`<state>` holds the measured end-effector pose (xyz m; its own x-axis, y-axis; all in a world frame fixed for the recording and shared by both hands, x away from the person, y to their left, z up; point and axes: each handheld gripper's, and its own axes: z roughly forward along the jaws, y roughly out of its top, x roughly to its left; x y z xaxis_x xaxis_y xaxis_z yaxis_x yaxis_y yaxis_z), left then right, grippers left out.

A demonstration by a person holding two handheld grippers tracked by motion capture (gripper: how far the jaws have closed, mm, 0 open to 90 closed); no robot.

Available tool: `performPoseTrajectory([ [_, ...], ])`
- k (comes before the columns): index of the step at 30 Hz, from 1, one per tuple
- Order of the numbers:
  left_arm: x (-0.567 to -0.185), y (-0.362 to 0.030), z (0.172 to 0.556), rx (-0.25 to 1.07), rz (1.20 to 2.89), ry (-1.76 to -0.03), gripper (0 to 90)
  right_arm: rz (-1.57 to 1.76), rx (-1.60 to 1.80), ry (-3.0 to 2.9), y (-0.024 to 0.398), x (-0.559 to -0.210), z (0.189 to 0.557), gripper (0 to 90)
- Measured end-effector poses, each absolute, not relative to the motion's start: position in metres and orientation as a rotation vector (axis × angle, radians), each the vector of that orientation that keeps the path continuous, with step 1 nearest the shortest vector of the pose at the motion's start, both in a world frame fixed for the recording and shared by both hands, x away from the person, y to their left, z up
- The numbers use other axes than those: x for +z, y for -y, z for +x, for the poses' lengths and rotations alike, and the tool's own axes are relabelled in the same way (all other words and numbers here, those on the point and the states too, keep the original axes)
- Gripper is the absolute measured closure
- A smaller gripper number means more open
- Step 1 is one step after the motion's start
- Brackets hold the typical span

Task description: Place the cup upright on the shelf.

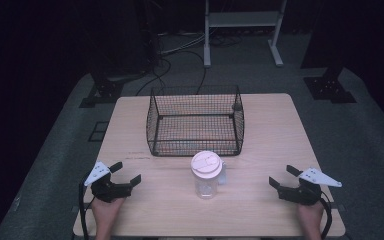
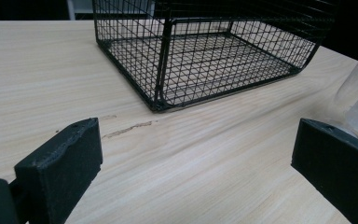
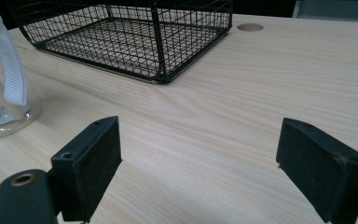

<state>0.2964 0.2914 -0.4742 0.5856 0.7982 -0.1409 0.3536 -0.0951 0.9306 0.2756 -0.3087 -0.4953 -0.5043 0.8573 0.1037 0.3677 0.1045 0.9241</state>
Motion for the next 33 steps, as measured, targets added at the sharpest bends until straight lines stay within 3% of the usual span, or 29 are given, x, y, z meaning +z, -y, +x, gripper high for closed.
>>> performPoseTrajectory([
  [17, -0.472, -0.288, 0.298, 0.446, 1.672, -0.932, 0.9, 1.175, 1.368, -1.944, 0.306, -0.495, 0.275, 12.9],
  [33, -0.437, -0.254, 0.299, 0.447, 1.734, -0.753, 0.9, 1.17, 1.359, -1.941, 0.306, -0.495, 0.275, 12.9],
])
